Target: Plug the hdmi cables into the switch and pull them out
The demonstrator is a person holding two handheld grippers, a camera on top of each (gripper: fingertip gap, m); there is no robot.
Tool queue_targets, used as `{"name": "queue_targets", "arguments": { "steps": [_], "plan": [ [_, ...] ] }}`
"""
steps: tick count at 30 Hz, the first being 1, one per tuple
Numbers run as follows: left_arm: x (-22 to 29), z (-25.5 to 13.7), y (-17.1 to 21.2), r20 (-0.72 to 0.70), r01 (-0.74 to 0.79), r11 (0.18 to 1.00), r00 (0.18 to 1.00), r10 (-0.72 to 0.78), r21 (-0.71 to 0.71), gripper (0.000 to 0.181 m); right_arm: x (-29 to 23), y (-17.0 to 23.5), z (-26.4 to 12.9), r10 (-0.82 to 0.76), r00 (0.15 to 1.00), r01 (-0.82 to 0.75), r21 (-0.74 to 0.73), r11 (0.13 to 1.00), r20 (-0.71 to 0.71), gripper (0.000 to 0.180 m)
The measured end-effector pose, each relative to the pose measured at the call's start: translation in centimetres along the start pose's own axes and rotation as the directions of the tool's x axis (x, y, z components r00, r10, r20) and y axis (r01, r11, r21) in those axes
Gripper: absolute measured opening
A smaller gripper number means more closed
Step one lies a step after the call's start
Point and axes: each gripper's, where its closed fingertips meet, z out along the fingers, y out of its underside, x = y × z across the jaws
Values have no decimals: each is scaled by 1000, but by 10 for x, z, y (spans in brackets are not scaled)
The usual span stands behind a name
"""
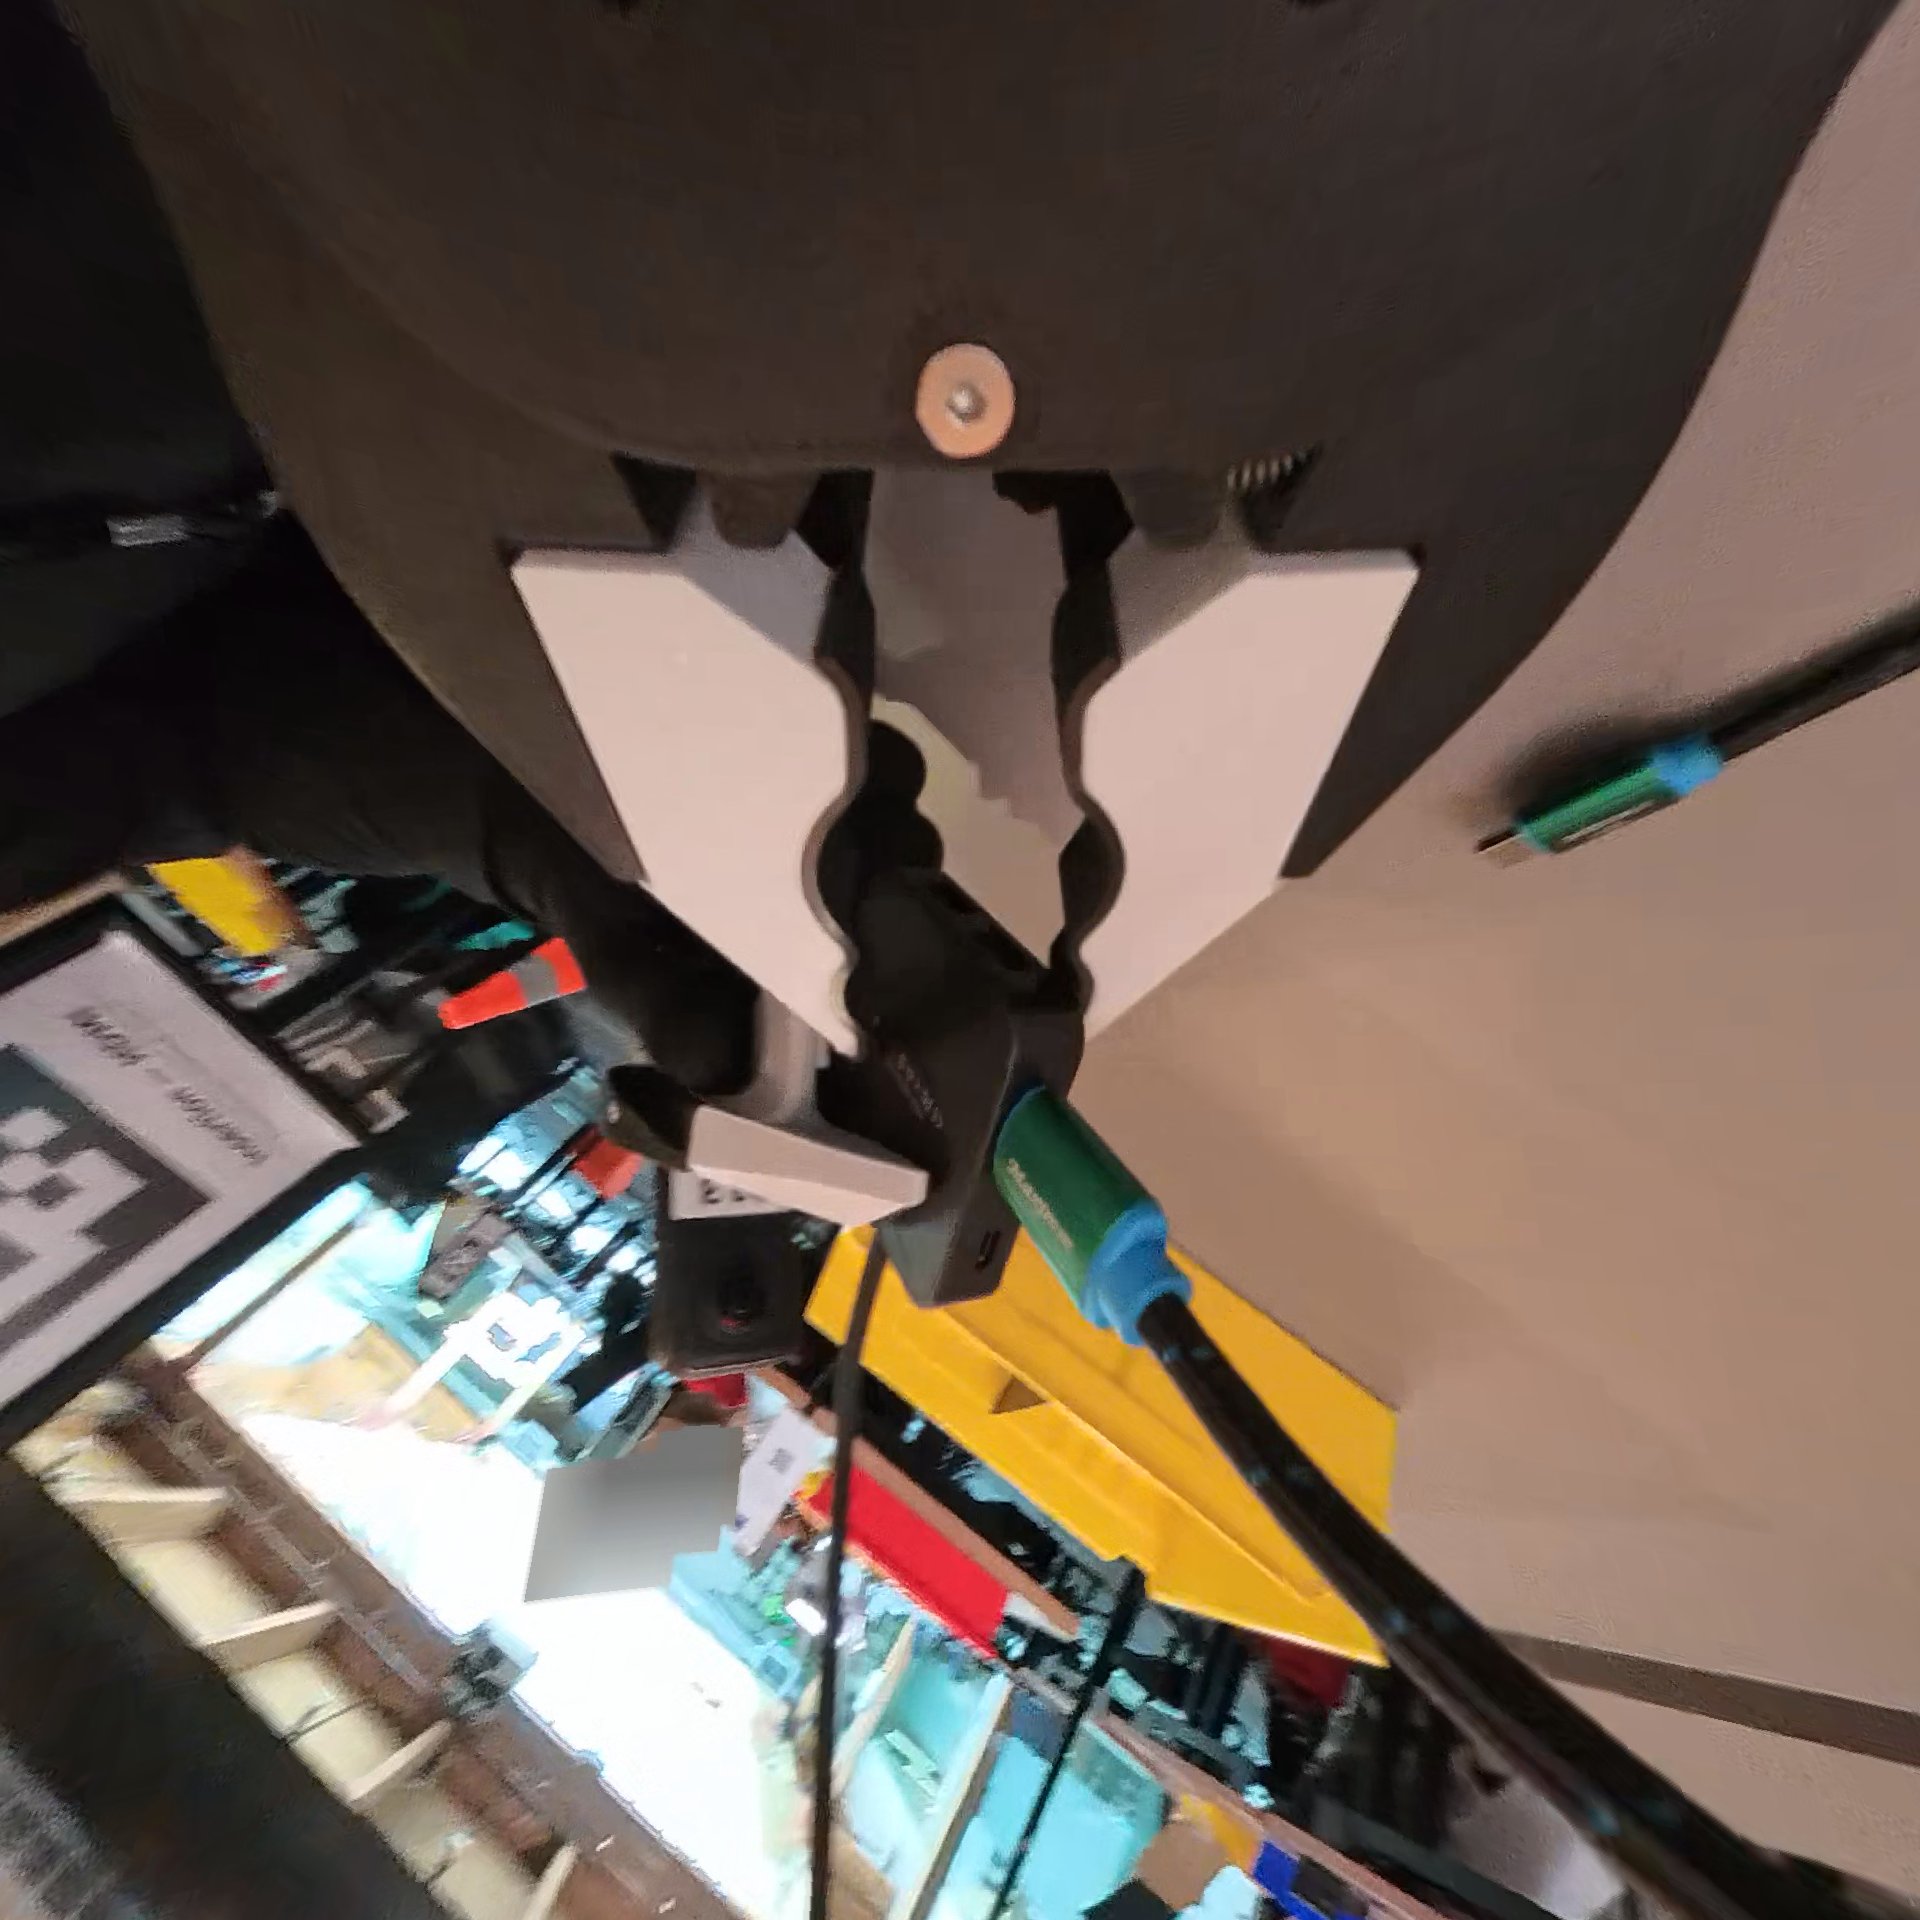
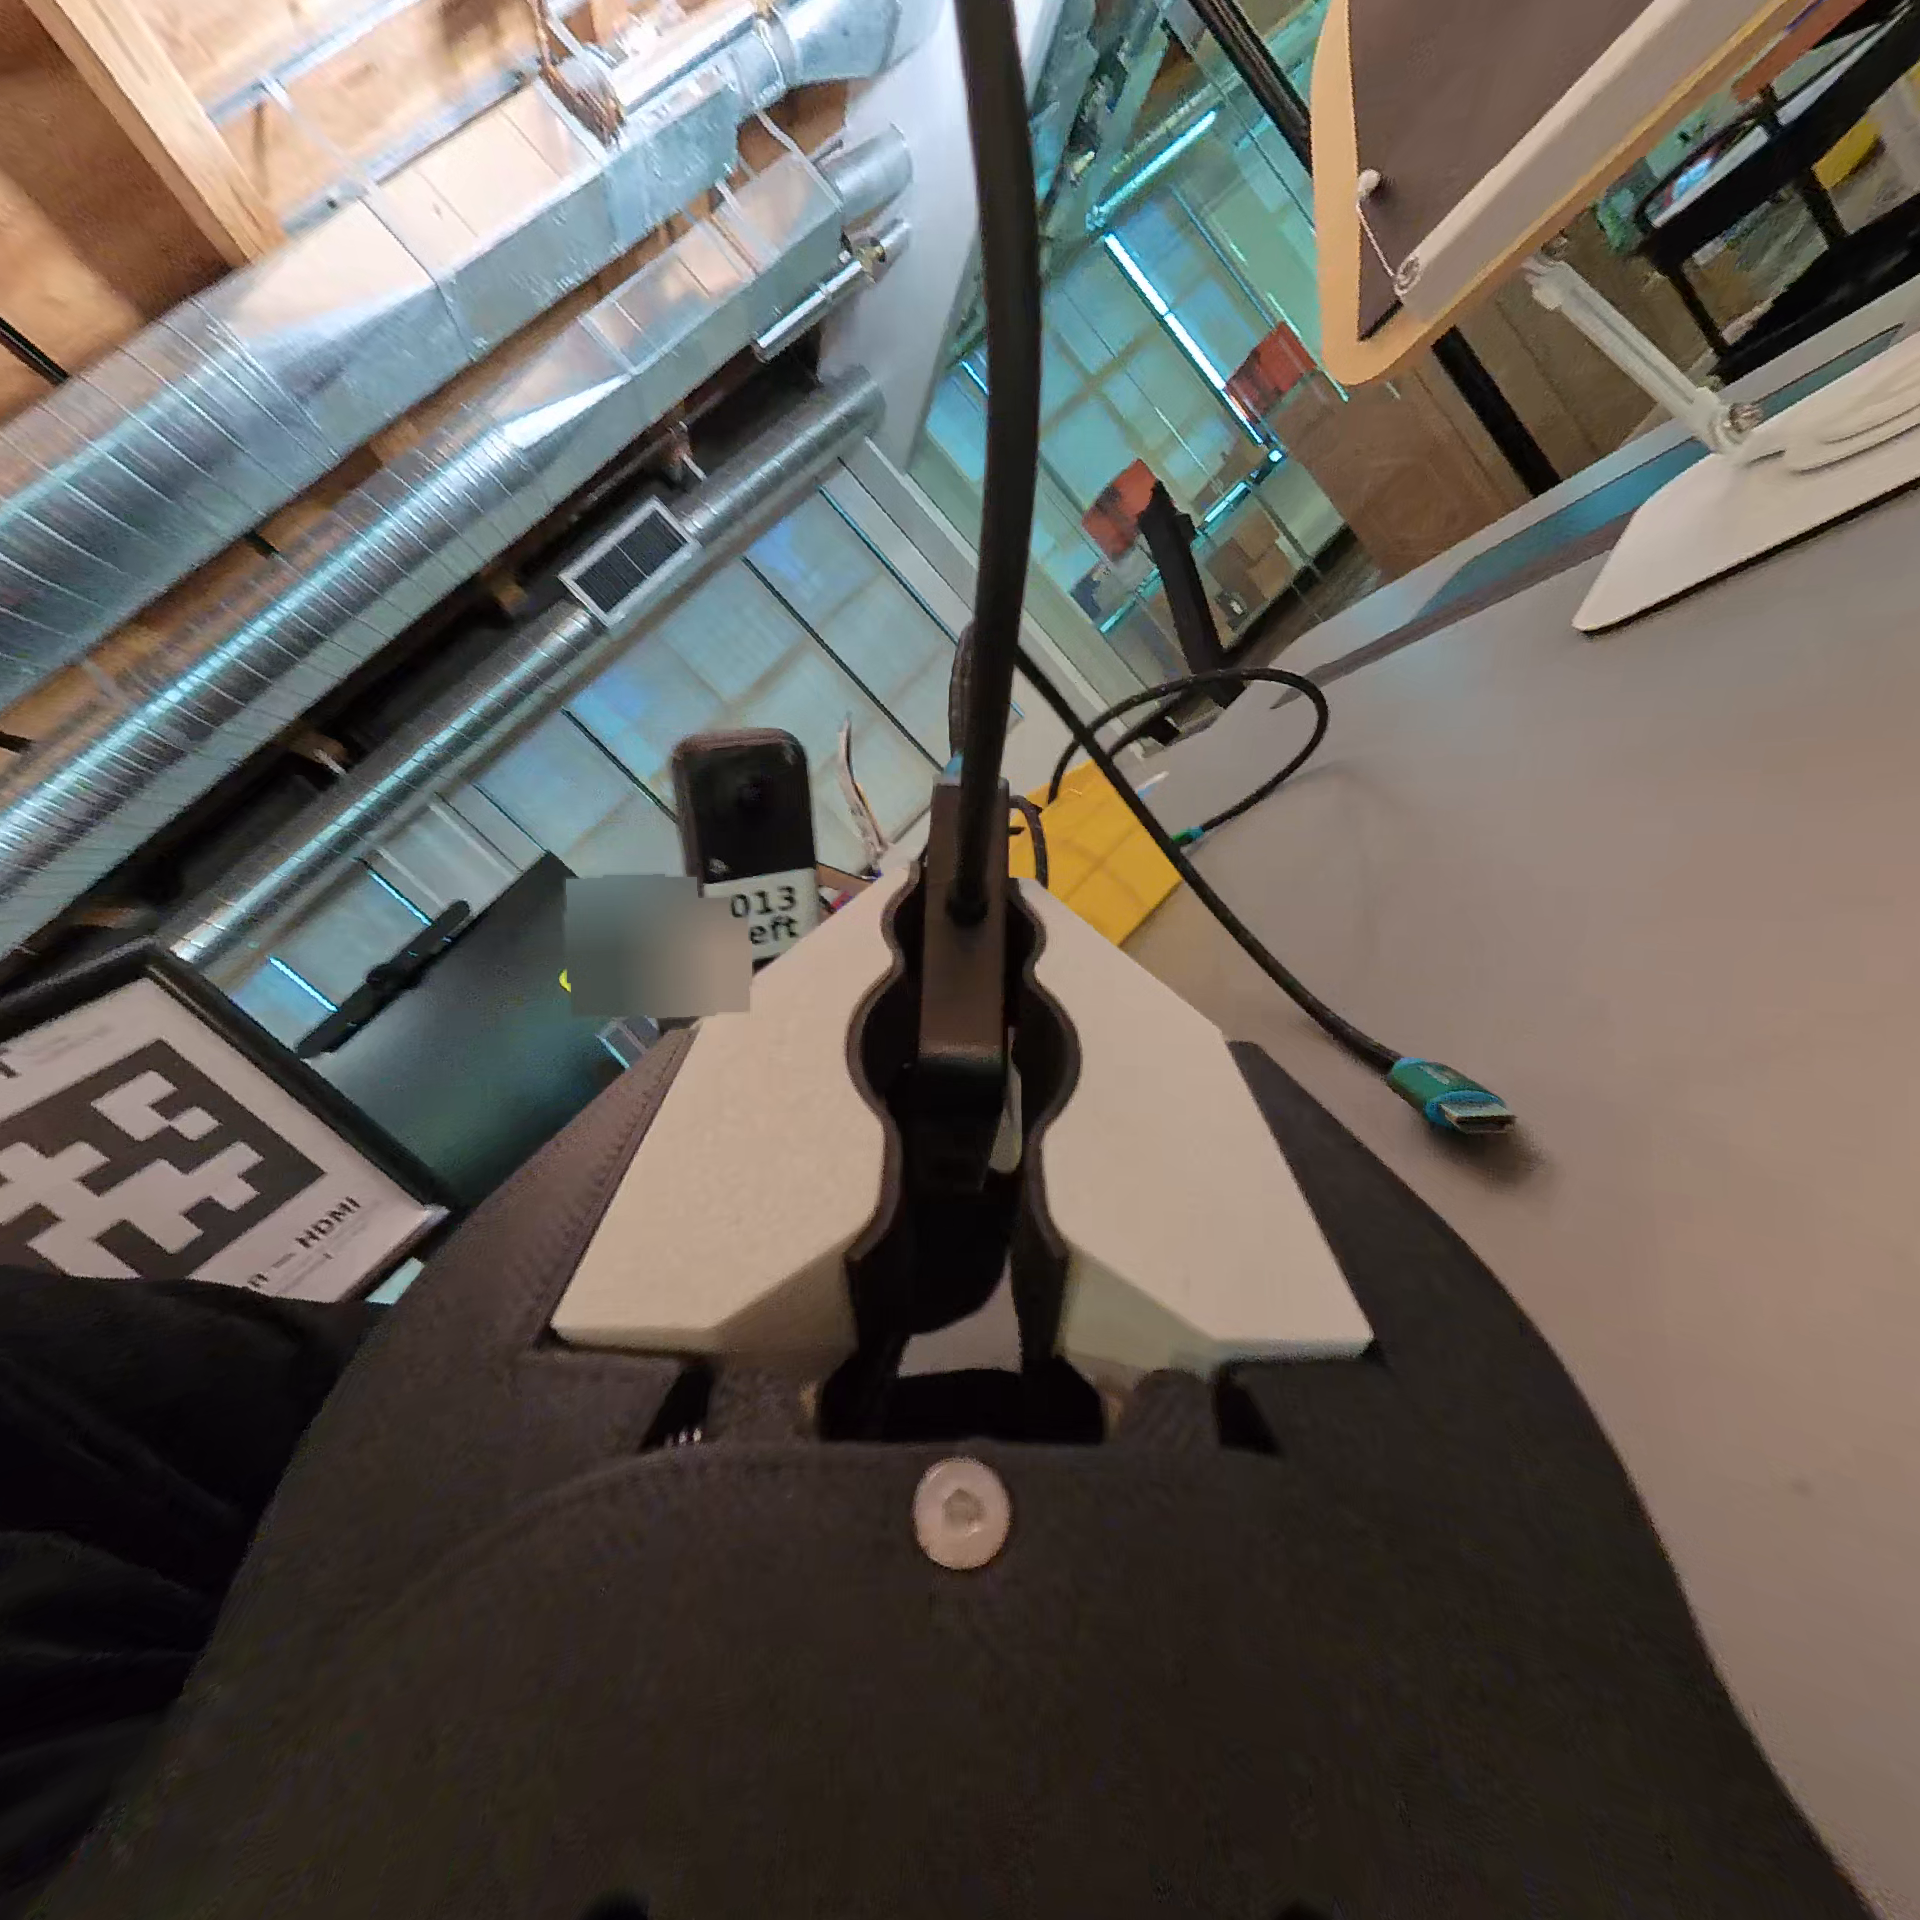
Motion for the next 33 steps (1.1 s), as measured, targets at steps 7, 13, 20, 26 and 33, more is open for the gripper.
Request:
{"name": "queue_targets", "arguments": {
  "steps": [7, 13, 20, 26, 33],
  "plan": [
    [4, -5, -7, -104, 74, 996, 992, -68, 57, 14, 4, 2, 1, 33, 999, -33, -41, 999, -5, 22],
    [-14, -24, -13, -7, -29, 992, 1000, 28, -126, 11, 31, 29, -23, -260, 951, 182, -375, 909, -167, 46],
    [-25, -41, -1, -18, -151, 846, 986, 166, -511, 11, -29, 20, -31, -510, 857, 462, -545, 700, 72, 38],
    [-37, -53, 1, -79, -257, 634, 952, 295, -729, 11, -52, -15, -22, -712, 689, 623, -616, 482, 139, 43],
    [-30, -60, -4, -260, -374, 333, 904, 339, -866, 11, -19, -7, -7, -636, 722, 589, -723, 360, 272, 35]
  ]
}}
